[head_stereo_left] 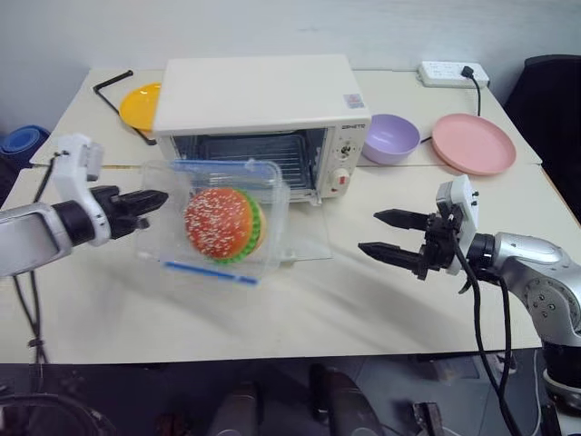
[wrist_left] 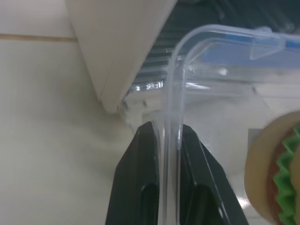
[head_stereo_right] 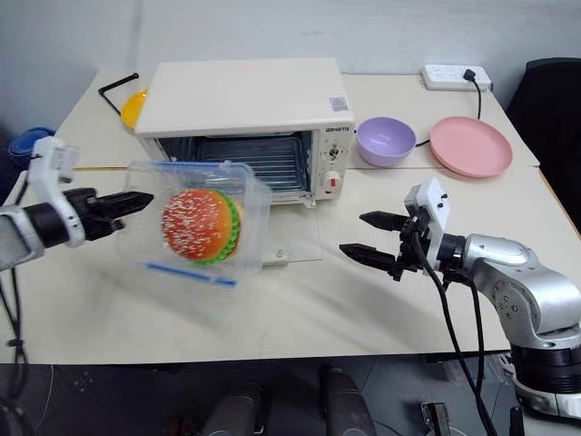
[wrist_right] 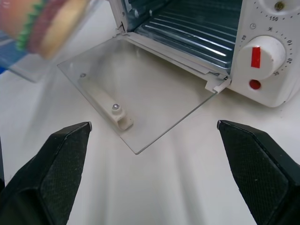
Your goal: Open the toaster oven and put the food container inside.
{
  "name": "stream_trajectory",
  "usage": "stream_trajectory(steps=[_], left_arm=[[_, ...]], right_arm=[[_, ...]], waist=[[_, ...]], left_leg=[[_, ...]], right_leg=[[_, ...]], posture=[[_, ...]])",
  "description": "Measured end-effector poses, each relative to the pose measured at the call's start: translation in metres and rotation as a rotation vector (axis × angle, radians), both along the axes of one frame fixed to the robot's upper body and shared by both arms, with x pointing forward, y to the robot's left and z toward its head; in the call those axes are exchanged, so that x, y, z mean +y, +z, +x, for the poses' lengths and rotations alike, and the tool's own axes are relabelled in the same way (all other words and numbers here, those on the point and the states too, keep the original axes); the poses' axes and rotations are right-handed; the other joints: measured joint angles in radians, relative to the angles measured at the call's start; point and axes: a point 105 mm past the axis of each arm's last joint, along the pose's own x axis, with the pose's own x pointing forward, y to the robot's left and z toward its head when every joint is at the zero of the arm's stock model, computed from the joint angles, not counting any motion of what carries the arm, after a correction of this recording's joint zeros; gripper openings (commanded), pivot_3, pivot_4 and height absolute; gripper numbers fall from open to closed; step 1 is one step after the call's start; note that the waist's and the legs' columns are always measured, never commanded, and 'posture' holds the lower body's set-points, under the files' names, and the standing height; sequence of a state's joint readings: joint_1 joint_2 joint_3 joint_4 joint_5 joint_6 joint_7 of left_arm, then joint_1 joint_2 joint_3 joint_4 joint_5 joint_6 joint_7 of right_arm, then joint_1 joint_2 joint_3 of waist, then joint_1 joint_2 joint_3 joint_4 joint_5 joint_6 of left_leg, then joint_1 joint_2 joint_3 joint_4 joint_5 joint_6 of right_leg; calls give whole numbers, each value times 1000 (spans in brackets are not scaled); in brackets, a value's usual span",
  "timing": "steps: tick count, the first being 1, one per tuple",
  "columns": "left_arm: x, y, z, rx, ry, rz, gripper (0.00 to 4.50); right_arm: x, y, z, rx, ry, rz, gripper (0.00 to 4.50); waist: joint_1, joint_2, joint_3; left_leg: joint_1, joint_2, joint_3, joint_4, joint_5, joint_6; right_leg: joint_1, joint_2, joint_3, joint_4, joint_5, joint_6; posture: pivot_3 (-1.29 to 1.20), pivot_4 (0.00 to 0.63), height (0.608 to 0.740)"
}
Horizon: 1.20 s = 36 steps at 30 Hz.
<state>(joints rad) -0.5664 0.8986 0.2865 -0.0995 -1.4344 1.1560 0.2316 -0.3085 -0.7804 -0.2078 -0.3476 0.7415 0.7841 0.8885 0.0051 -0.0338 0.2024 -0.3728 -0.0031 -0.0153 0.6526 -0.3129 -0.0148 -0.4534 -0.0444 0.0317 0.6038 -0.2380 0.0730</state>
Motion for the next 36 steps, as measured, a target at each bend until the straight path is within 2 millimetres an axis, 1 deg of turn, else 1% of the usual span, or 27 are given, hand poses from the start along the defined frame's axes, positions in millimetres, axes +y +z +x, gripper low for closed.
stream_trajectory(steps=[2, 3, 5, 7, 8, 13, 15, 17, 19, 21, 23, 26, 27, 28, 29, 31, 32, 33, 35, 36], left_arm=[[-11, -7, 3, 41, 5, 9, 122], [-15, -12, 3, 66, 10, 34, 122], [-17, -17, 4, 91, 37, 66, 122], [-13, -19, 7, 97, 101, 65, 122], [-11, -19, 8, 95, 137, 57, 814], [-2, -19, 9, 104, 218, 65, 2137], [-2, -16, 9, 94, 219, 43, 2772], [-4, -10, 9, 68, 200, -6, 2772], [-9, 1, 7, 22, 145, -82, 2772], [-12, 12, 1, -36, 73, -153, 2772], [-14, 22, -6, -99, -8, -217, 2772], [-12, 37, -24, -193, -134, -269, 2772], [-11, 44, -35, -241, -202, -276, 2588], [-11, 46, -39, -258, -225, -274, 2390], [-11, 50, -47, -286, -270, -265, 2200], [-6, 49, -56, -306, -319, -253, 1634], [-5, 47, -63, -309, -353, -241, 1267], [-6, 41, -69, -293, -394, -217, 1037], [-9, 24, -84, -238, -485, -100, 405], [-10, 18, -88, -218, -516, -52, 118]], right_arm=[[-2, 3, -4, -11, -2, -1, 4500], [-7, 5, -5, -18, -19, -6, 4500], [-13, 3, -6, -13, -46, -13, 4500], [-16, 3, -6, -12, -64, -11, 4500], [-17, 3, -6, -12, -70, -12, 4500], [-18, -1, -6, -5, -91, -16, 4500], [-18, 0, -5, -6, -96, -13, 4500], [-18, 0, -6, -6, -95, -9, 4500], [-17, 1, -5, -9, -90, -7, 4500], [-15, 5, -5, -18, -78, -2, 4500], [-10, 10, -6, -29, -53, 9, 4500], [7, 14, -10, -31, 20, 34, 4500], [18, 14, -13, -22, 63, 58, 4310], [21, 13, -14, -14, 76, 60, 4103], [28, 11, -15, -2, 102, 66, 3912], [38, 9, -18, 16, 145, 80, 3288], [44, 9, -19, 24, 167, 90, 2892], [50, 8, -21, 30, 192, 96, 2623], [60, 6, -24, 42, 235, 100, 1923], [62, 4, -24, 48, 242, 98, 1578]], waist=[[-4, -1, 0], [-10, -1, 0], [-16, -1, 0], [-17, -1, 0], [-17, -1, 0], [-13, -1, 0], [-8, -1, 0], [-6, -1, 0], [-5, -1, 0], [-7, -1, 0], [-8, -1, 0], [-11, -1, 0], [-12, -1, 0], [-9, -1, 0], [-8, -1, 0], [-8, -1, 0], [-8, -1, 0], [-9, -1, 0], [-11, -1, 0], [-10, 0, 0]], left_leg=[[0, 0, 1, 2, 0, 0], [1, -1, 3, 2, 0, 0], [3, -1, 5, 2, 0, 0], [4, -1, 5, 4, 0, 0], [4, -1, 4, 5, 0, 0], [6, -1, 2, 10, 2, -2], [7, -1, 2, 11, 2, -1], [6, -1, 2, 11, 2, -1], [6, -2, 1, 11, 2, -1], [5, -1, 2, 11, 2, -1], [5, -1, 2, 11, 2, -1], [6, -1, 3, 11, 2, -1], [6, -1, 3, 11, 2, -1], [6, -1, 2, 11, 2, -1], [6, -1, 2, 11, 2, -1], [6, -1, 2, 11, 2, -1], [6, -1, 2, 11, 2, -1], [5, 0, 2, 11, 2, -1], [5, 0, 2, 11, 2, 0], [5, -1, 2, 11, 2, 1]], right_leg=[[1, 0, 1, 2, 0, 1], [1, 0, 3, 4, 1, 2], [1, 0, 4, 5, 1, 2], [1, 1, 4, 5, 1, 2], [2, 1, 4, 7, 1, 2], [6, 2, 3, 8, 2, 1], [7, 2, 2, 8, 2, 1], [7, 2, 2, 8, 2, 1], [7, 2, 1, 8, 2, 1], [7, 2, 1, 7, 2, 1], [7, 2, 1, 7, 2, 1], [7, 4, 1, 8, 2, 0], [7, 4, 1, 7, 1, -1], [7, 4, 1, 7, 1, -2], [7, 3, 1, 7, 1, -2], [7, 4, 1, 7, 0, -2], [7, 4, 1, 7, 0, -3], [7, 3, 1, 7, -1, -5], [7, 2, 1, 6, -2, -7], [7, 2, 1, 5, -3, -9]], posture=[[0, 150, 740], [0, 150, 740], [0, 150, 740], [0, 150, 740], [0, 150, 740], [0, 150, 740], [0, 150, 740], [0, 150, 740], [0, 150, 740], [0, 150, 740], [0, 150, 740], [0, 150, 740], [0, 150, 740], [0, 150, 740], [0, 150, 740], [0, 150, 740], [0, 150, 740], [0, 150, 740], [0, 150, 740], [0, 150, 740]])
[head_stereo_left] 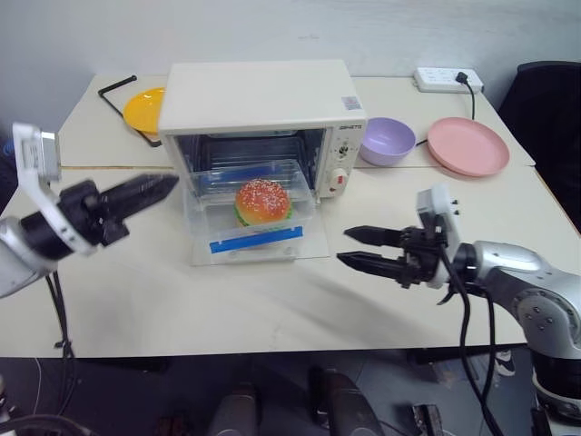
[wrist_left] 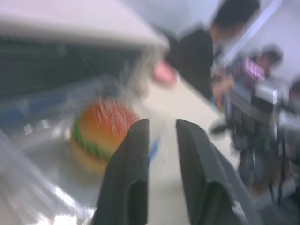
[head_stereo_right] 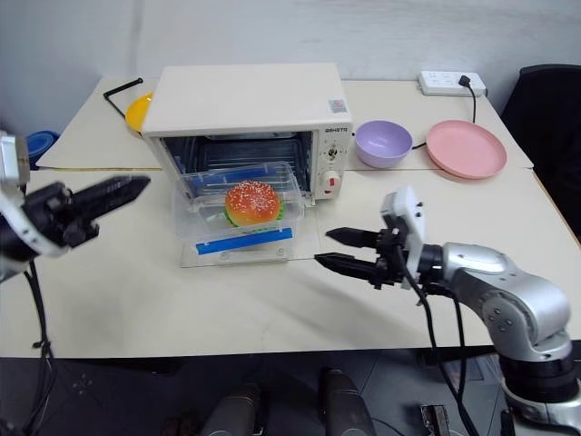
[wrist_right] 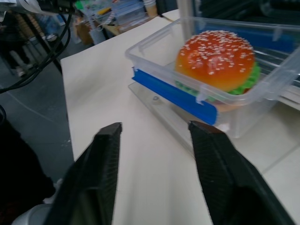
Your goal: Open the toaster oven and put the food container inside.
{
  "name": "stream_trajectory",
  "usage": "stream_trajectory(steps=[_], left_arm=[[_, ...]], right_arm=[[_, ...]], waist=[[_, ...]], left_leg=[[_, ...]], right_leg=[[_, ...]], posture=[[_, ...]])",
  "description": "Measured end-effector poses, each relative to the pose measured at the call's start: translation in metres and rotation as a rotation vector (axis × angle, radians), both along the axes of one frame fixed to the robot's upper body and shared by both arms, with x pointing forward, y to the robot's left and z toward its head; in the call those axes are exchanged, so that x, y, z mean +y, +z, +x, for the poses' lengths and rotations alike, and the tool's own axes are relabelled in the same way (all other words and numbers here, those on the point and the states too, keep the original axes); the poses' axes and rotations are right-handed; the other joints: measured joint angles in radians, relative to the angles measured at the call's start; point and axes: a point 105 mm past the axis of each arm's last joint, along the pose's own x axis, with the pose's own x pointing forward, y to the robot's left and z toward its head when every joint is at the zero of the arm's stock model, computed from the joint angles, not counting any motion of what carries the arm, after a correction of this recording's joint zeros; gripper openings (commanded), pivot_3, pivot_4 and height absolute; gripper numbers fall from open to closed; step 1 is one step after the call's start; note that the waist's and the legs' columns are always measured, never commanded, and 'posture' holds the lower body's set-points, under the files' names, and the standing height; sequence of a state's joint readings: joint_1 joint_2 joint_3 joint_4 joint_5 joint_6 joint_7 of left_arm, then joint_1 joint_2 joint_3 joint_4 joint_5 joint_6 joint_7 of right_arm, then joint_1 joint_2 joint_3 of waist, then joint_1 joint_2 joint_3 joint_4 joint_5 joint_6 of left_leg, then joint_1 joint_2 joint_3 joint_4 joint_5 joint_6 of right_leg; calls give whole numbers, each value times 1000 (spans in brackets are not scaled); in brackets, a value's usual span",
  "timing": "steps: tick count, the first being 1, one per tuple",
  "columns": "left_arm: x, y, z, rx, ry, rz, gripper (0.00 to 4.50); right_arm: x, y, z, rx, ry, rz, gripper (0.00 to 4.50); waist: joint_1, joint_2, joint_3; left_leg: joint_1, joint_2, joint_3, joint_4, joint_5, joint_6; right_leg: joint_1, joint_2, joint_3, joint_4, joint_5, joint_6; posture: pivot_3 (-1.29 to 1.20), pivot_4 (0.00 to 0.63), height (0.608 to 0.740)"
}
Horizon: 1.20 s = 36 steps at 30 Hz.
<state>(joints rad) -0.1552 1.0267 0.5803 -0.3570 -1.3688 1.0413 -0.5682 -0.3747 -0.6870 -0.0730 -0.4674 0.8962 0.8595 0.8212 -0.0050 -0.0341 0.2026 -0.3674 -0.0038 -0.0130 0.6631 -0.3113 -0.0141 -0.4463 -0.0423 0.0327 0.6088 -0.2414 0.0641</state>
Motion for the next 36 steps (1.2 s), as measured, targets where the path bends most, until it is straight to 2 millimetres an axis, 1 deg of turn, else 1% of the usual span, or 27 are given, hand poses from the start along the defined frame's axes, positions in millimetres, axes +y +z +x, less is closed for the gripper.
stream_trajectory(steps=[1, 4, 5, 7, 10, 13, 16, 18, 20, 23, 25, 27, 28, 30, 32, 34, 36], left_arm=[[0, -4, -2, -1, -13, 39, 0], [3, -28, -8, 22, -47, 167, 0], [2, -35, -8, 26, -52, 205, 0], [2, -50, -7, 35, -56, 280, 0], [2, -69, 2, 29, -29, 379, 0], [-8, -72, 16, -16, -7, 376, 0], [-23, -75, 28, -51, -5, 362, 0], [-28, -74, 37, -75, 19, 358, 0], [-27, -73, 52, -95, 82, 356, 0], [-22, -71, 77, -121, 191, 349, 0], [-23, -67, 89, -141, 235, 335, 0], [-28, -62, 100, -158, 252, 315, 0], [-30, -61, 101, -167, 250, 312, 0], [-39, -58, 110, -185, 247, 297, 0], [-49, -55, 119, -205, 249, 268, 0], [-57, -51, 128, -221, 259, 230, 0], [-62, -48, 133, -226, 271, 211, 0]], right_arm=[[2, -1, 0, 2, 6, -1, 1210], [14, -10, -1, 20, 38, -14, 130], [17, -13, 0, 24, 41, -16, 58], [26, -17, 4, 29, 47, -14, 58], [42, -26, 13, 25, 42, -29, 58], [52, -32, 26, 19, 4, -42, 58], [62, -35, 40, -14, -30, -66, 58], [66, -38, 49, -25, -60, -72, 58], [71, -38, 63, -41, -110, -73, 58], [75, -34, 84, -73, -181, -70, 58], [79, -30, 92, -93, -204, -61, 58], [81, -28, 100, -108, -225, -54, 58], [82, -28, 102, -110, -230, -51, 58], [86, -26, 115, -119, -269, -41, 58], [90, -16, 130, -145, -325, -19, 58], [90, -6, 137, -174, -350, 1, 58], [88, 2, 141, -189, -366, 29, 58]], waist=[[0, 0, 0], [1, 0, 0], [1, 0, 0], [0, 0, 0], [-1, 0, 0], [-1, 0, 0], [-1, 0, 0], [-1, 0, 0], [-3, 0, 0], [-5, 0, 0], [-6, 0, 0], [-9, 0, 0], [-10, 0, 0], [-17, 0, 0], [-23, 0, 0], [-24, 0, 0], [-26, 0, 0]], left_leg=[[0, 0, 0, 0, 0, 0], [0, 1, 0, 0, 0, 1], [-1, 1, -1, 0, 0, 1], [-1, 1, 0, 0, 0, 1], [-1, 1, 0, -1, 0, 1], [-1, 1, -1, -1, 0, 1], [-2, 1, -1, -1, 0, 2], [-2, 1, -2, -1, -1, 1], [-2, 1, -1, -1, -1, 1], [-2, 0, -2, -1, 0, 1], [-2, 0, -2, 0, 0, 1], [-3, 0, -2, -1, 0, 1], [-3, 0, -2, -1, 0, 1], [-4, 0, -1, -1, 0, 1], [-4, -1, -1, 0, 0, 1], [-4, 0, -1, -1, 0, 1], [-4, 0, -1, -2, -1, 1]], right_leg=[[0, 0, 0, -1, 0, 0], [0, 0, 0, -2, -2, -3], [0, -1, 0, -2, -2, -3], [0, -1, 1, -3, -1, -3], [0, -1, 1, -3, 0, 0], [0, -1, 0, -2, 4, 8], [-1, -1, 0, -1, 5, 9], [-1, -1, 0, -1, 5, 9], [-2, -1, 0, 0, 5, 9], [-2, -1, -1, 1, 6, 9], [-2, -1, -1, 2, 6, 9], [-2, -1, -1, 2, 6, 10], [-2, -1, -1, 3, 6, 10], [-2, -2, -1, 3, 6, 11], [-2, -2, -2, 3, 7, 11], [-3, -2, -2, 4, 7, 11], [-3, -1, -1, 3, 7, 11]], posture=[[0, 150, 740], [0, 150, 740], [0, 150, 740], [0, 150, 740], [0, 150, 740], [0, 150, 740], [0, 150, 740], [0, 150, 740], [0, 150, 740], [0, 150, 740], [0, 150, 740], [0, 150, 740], [0, 150, 740], [0, 150, 740], [0, 150, 740], [0, 150, 740], [0, 150, 740]])
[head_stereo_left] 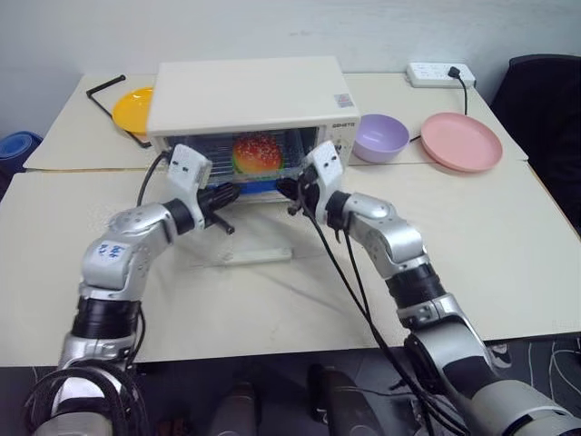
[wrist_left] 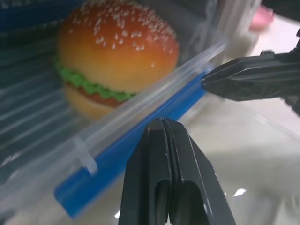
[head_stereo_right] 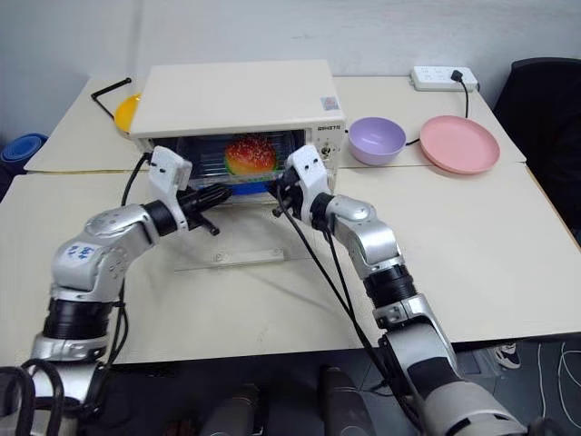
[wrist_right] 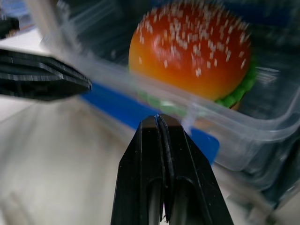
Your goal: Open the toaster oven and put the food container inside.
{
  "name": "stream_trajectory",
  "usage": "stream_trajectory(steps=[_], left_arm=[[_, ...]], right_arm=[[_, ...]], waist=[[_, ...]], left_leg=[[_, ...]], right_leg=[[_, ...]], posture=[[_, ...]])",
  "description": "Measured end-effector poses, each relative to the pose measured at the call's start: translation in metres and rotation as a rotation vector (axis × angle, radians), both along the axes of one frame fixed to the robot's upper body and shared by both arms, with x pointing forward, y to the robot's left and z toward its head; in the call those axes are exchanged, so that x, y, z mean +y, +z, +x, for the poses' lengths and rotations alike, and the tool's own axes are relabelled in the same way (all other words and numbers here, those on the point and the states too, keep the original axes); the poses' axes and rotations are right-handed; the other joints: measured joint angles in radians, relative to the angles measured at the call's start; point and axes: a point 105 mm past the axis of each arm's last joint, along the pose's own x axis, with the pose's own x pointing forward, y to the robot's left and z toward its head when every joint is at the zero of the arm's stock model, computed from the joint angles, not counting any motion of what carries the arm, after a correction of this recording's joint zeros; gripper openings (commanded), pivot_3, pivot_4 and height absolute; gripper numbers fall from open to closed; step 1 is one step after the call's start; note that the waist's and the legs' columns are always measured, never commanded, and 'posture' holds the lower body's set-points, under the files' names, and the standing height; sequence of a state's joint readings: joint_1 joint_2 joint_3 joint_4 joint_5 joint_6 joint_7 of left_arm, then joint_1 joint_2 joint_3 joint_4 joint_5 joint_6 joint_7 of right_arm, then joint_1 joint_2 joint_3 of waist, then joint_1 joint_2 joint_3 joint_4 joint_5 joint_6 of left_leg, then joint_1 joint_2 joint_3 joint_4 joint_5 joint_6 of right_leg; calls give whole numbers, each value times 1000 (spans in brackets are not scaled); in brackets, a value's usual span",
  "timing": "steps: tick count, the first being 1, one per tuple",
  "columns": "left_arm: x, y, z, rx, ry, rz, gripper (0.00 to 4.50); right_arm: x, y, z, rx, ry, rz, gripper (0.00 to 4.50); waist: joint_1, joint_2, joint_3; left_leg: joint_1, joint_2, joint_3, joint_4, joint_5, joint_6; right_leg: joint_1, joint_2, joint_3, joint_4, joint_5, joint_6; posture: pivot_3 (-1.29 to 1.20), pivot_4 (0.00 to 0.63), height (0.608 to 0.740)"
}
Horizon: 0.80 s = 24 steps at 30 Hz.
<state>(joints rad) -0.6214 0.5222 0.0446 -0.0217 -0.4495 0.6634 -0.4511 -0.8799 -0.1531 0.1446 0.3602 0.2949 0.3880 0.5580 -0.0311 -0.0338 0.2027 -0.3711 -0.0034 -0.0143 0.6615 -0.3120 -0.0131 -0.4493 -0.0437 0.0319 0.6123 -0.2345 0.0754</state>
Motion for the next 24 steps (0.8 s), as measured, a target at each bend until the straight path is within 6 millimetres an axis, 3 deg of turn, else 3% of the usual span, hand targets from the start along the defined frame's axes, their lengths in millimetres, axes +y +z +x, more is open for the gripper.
stream_trajectory(steps=[3, 6, 11, 15, 20, 24], left_arm=[[-1, 1, 0, -4, 0, 2, 0], [9, 9, -9, -11, -23, 13, 0], [60, 33, -51, -23, -58, 69, 1499], [79, 38, -94, 32, -157, 165, 2740], [97, 49, -123, 63, -203, 208, 4360], [106, 56, -130, 54, -194, 217, 4457]], right_arm=[[-2, -1, 0, 9, -1, 6, 58], [-9, -7, -22, 32, 85, 17, 58], [-51, -27, -65, 121, 163, -60, 0], [-75, -36, -97, 178, 203, -120, 0], [-87, -64, -121, 303, 214, -138, 0], [-89, -84, -122, 346, 173, -153, 0]], waist=[[-3, 0, 0], [-1, 0, 0], [-1, 0, 0], [2, 0, 0], [2, 1, 0], [2, 1, 0]], left_leg=[[-2, 0, 1, 0, 0, 0], [-9, 1, 0, 0, 0, 0], [-16, 0, 0, 1, 0, 0], [-13, 0, 0, 2, 0, 0], [4, 1, 0, 1, 0, 1], [6, 1, 2, 1, 1, 2]], right_leg=[[-3, 0, 1, 0, 0, 0], [-10, 0, 2, 1, 0, 0], [-18, -1, 2, 3, -1, -1], [-14, -1, 1, -1, -1, -2], [3, 1, 0, -3, -5, -9], [5, 3, 1, -5, -7, -11]], posture=[[0, 150, 740], [0, 150, 740], [0, 150, 740], [0, 150, 740], [0, 150, 740], [0, 150, 740]])
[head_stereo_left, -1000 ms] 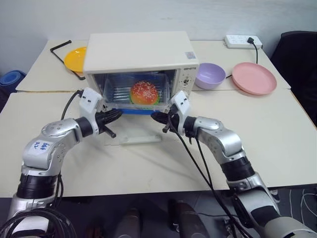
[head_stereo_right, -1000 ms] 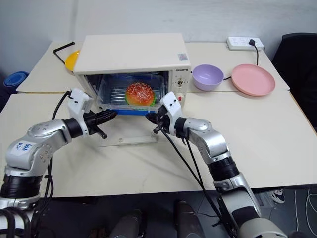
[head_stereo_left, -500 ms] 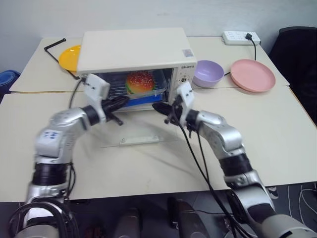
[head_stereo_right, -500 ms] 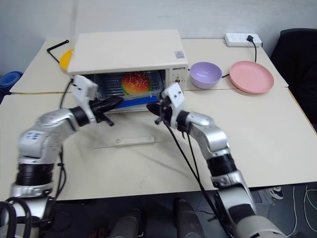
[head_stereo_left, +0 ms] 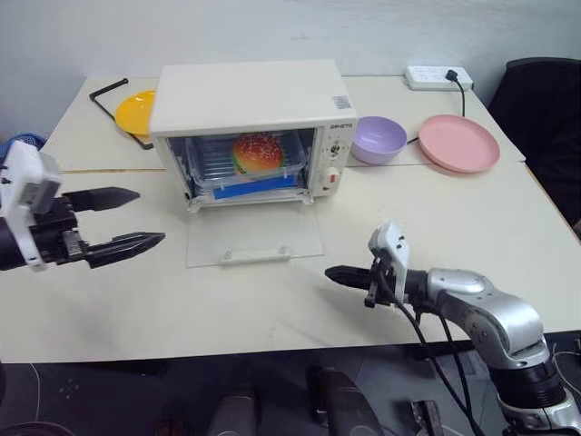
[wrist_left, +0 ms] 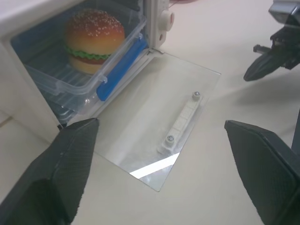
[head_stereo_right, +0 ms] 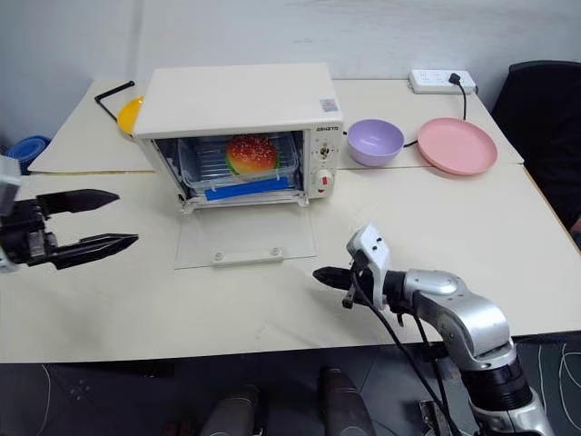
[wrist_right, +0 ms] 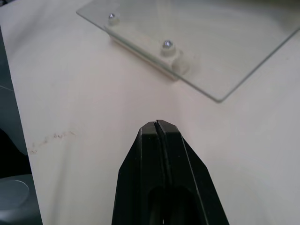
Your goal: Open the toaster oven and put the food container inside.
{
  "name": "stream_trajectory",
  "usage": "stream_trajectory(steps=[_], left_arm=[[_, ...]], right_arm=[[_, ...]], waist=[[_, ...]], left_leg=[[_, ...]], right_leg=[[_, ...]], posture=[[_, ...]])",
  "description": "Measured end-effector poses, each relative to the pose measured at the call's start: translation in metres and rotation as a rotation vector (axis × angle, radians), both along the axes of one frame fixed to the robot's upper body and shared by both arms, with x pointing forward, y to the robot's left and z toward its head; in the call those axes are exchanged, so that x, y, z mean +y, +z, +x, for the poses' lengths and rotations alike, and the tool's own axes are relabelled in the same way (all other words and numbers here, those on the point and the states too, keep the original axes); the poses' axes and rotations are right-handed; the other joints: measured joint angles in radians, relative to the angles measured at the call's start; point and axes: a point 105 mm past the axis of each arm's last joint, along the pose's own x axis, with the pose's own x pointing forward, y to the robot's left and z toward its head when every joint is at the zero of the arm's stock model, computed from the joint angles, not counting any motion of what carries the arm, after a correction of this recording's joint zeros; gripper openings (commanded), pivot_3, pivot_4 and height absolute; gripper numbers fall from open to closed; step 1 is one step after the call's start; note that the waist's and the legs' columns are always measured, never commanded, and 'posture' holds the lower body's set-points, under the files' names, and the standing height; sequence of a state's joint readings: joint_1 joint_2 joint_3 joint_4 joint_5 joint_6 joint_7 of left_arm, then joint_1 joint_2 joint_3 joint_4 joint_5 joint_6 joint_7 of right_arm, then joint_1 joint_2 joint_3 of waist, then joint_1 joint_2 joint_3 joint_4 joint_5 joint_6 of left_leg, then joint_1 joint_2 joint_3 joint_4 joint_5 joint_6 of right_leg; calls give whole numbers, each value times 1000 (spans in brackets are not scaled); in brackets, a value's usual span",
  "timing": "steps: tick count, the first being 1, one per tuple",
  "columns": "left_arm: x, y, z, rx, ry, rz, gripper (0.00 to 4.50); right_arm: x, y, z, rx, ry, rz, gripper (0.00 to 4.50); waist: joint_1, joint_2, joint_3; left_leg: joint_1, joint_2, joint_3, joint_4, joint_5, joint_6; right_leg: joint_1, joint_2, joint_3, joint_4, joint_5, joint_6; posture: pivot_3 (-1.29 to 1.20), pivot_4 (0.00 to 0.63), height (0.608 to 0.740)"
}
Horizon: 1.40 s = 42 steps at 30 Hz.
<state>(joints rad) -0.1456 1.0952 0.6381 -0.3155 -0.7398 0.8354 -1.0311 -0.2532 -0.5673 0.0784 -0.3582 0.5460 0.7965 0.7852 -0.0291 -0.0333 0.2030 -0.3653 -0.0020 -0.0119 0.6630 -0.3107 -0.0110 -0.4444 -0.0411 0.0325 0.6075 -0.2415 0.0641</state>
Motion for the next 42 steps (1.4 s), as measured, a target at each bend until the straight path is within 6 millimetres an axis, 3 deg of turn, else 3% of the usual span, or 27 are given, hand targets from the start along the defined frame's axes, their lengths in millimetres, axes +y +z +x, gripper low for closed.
stream_trajectory(steps=[7, 13, 17, 19, 22, 24, 26, 32, 36, 42], left_arm=[[3, 9, 3, -47, 26, -5, 4457], [3, 13, 4, -63, 30, -1, 4457], [3, 15, 5, -82, 33, 2, 4457], [5, 16, 6, -93, 41, 6, 4457], [9, 17, 8, -102, 62, 1, 4457], [11, 17, 9, -105, 73, -3, 4500], [13, 16, 10, -107, 79, -2, 4500], [20, 16, 10, -104, 83, -2, 4500], [25, 19, 8, -113, 82, 7, 4500], [28, 20, 9, -118, 95, 17, 4500]], right_arm=[[4, -25, 22, -9, -97, -2, 0], [15, -16, 49, -65, -136, 31, 0], [17, 11, 52, -67, -122, 125, 0], [15, 39, 50, -93, -87, 177, 0], [0, 102, 45, -194, -41, 235, 0], [-15, 124, 40, -240, -35, 227, 372], [-32, 122, 35, -199, -25, 162, 880], [-78, 139, 19, -175, -12, 56, 2981], [-95, 149, 14, -179, -18, 34, 4319], [-98, 150, 16, -190, -23, 43, 4451]], waist=[[-2, 0, 0], [-3, 0, 0], [-2, 0, 0], [-2, 1, 1], [0, 4, 2], [0, 2, 1], [4, 3, 2], [0, 5, 3], [-5, 5, 3], [-3, 5, 3]], left_leg=[[-1, 0, -1, 0, -1, -2], [0, 0, -1, 0, -1, -2], [-2, 0, -2, -1, -1, -2], [-3, 0, -2, -1, -1, -2], [-3, 0, -3, -1, -1, -2], [-3, 0, -4, -2, -2, -2], [-4, 0, -4, -2, -2, -2], [-4, -1, 0, -2, -3, 0], [-1, 0, 2, -2, -3, 1], [-1, 1, 4, -1, -3, 1]], right_leg=[[-2, 0, 0, 3, 4, 7], [-2, -1, 0, 4, 4, 7], [-4, -2, 0, 4, 4, 7], [-4, -2, 0, 4, 4, 7], [-4, -3, -1, 4, 4, 7], [-4, -3, -2, 3, 4, 6], [-4, -3, -3, 2, 3, 6], [-4, -3, -1, 1, 4, 8], [-4, 0, 0, 2, 4, 8], [-4, 0, 0, 3, 4, 8]], posture=[[0, 150, 740], [0, 150, 740], [0, 150, 740], [0, 150, 740], [0, 150, 740], [0, 150, 740], [0, 150, 740], [0, 150, 740], [0, 150, 740], [0, 150, 740]])
